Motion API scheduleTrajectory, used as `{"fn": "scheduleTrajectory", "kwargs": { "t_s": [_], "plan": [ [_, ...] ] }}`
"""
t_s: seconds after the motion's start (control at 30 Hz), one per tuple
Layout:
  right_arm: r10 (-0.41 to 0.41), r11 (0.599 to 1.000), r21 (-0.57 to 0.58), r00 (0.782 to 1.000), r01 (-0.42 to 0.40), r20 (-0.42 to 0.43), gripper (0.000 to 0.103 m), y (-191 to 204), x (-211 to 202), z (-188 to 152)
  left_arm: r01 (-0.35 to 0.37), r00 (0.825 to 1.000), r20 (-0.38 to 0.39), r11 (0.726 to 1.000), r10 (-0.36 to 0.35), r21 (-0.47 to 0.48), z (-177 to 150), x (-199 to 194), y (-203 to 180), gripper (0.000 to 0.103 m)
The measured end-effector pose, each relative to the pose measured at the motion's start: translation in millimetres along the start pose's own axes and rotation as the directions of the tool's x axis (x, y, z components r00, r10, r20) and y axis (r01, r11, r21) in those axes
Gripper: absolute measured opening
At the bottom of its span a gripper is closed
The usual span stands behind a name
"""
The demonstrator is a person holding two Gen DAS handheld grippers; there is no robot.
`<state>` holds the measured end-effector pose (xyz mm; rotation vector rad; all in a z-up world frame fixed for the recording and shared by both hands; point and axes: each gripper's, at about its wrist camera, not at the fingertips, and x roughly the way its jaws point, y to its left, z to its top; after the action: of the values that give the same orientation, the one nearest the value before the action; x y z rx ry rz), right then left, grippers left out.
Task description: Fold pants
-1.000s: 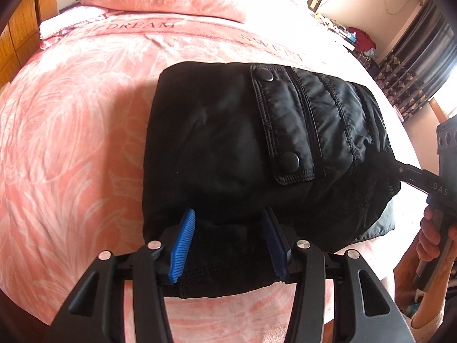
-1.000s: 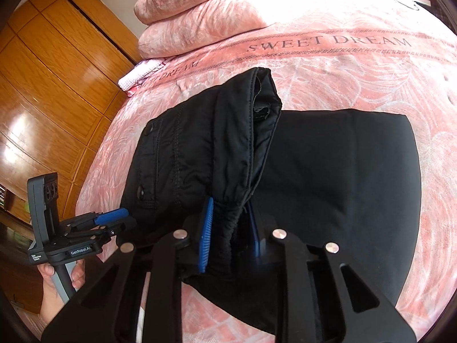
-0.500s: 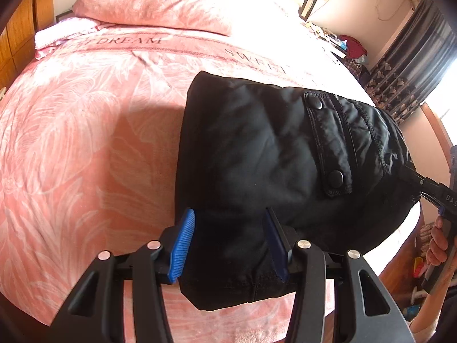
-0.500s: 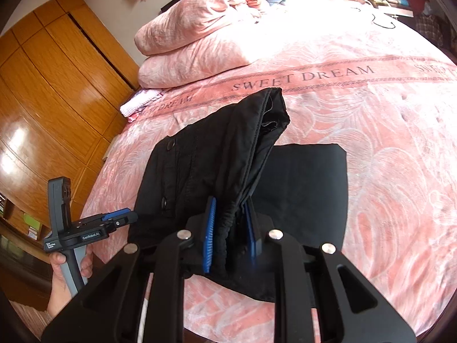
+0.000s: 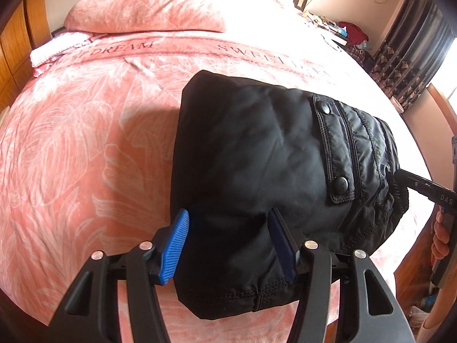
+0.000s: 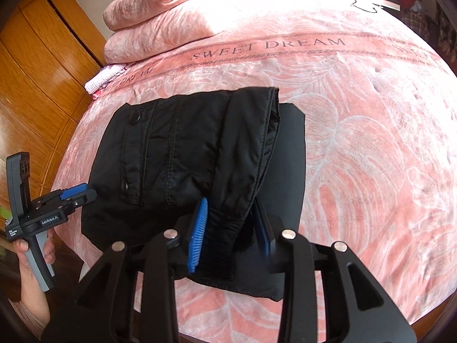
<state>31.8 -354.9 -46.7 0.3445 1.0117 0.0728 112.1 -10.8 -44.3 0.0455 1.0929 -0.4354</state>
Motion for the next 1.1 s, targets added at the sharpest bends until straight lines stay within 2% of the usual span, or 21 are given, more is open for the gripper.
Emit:
{"fn": "scheduleTrajectory", "kwargs": {
  "t_s": [0.1,0.17,0.3,0.33,0.4,0.5,0.67,0.8,0.87,0.93,0.97,1.0,1.1],
  "plan": [
    [0.038,0.999,0.019,0.999,-0.039,0.031,0.049,-7,-7,22,-0.003,1.0,0.023,1.0,0.003,0.004,7,-5,-4,0.06],
    [0.052,0.998,0.034,0.998,-0.053,0.028,0.049,-12,-2,38,-0.035,0.999,0.026,0.999,0.035,0.004,14,-3,-7,0.069],
    [0.055,0.997,0.046,0.998,-0.055,-0.015,0.048,-20,23,59,-0.025,1.0,0.008,1.0,0.025,-0.006,27,7,-11,0.07],
    [0.062,0.997,0.052,0.998,-0.06,-0.028,0.043,-21,30,61,-0.034,0.999,0.0,0.999,0.034,-0.006,28,12,-12,0.07],
    [0.122,0.989,0.092,0.992,-0.117,-0.044,0.012,-26,41,61,-0.054,0.998,-0.013,0.999,0.054,0.004,28,20,-14,0.07],
    [0.135,0.986,0.1,0.991,-0.132,-0.023,0.004,-25,41,60,-0.06,0.998,-0.02,0.998,0.06,0.004,27,25,-16,0.071],
    [0.082,0.991,0.106,0.997,-0.082,0.002,0.004,-35,26,71,-0.03,0.999,-0.016,0.999,0.031,0.011,29,22,-20,0.075],
    [0.083,0.989,0.128,0.993,-0.071,-0.085,0.007,-48,57,65,-0.049,0.998,-0.036,0.998,0.05,0.025,29,34,-22,0.078],
    [0.08,0.99,0.124,0.993,-0.069,-0.081,0.01,-49,61,58,-0.047,0.998,-0.041,0.999,0.047,0.014,28,37,-21,0.079],
    [0.063,0.992,0.109,0.997,-0.057,-0.053,0.019,-47,51,54,-0.045,0.998,-0.041,0.999,0.046,0.01,27,34,-19,0.079],
    [0.05,0.994,0.102,0.998,-0.045,-0.045,0.036,-46,45,51,-0.048,0.998,-0.041,0.999,0.049,0.008,26,32,-18,0.079],
    [0.035,0.995,0.092,0.999,-0.032,-0.029,0.049,-45,38,47,-0.051,0.998,-0.04,0.999,0.051,0.008,25,30,-18,0.079],
    [0.022,0.998,0.058,0.999,-0.02,-0.035,0.049,-40,23,30,-0.062,0.997,-0.037,0.998,0.062,0.01,18,24,-17,0.079]
  ]
}}
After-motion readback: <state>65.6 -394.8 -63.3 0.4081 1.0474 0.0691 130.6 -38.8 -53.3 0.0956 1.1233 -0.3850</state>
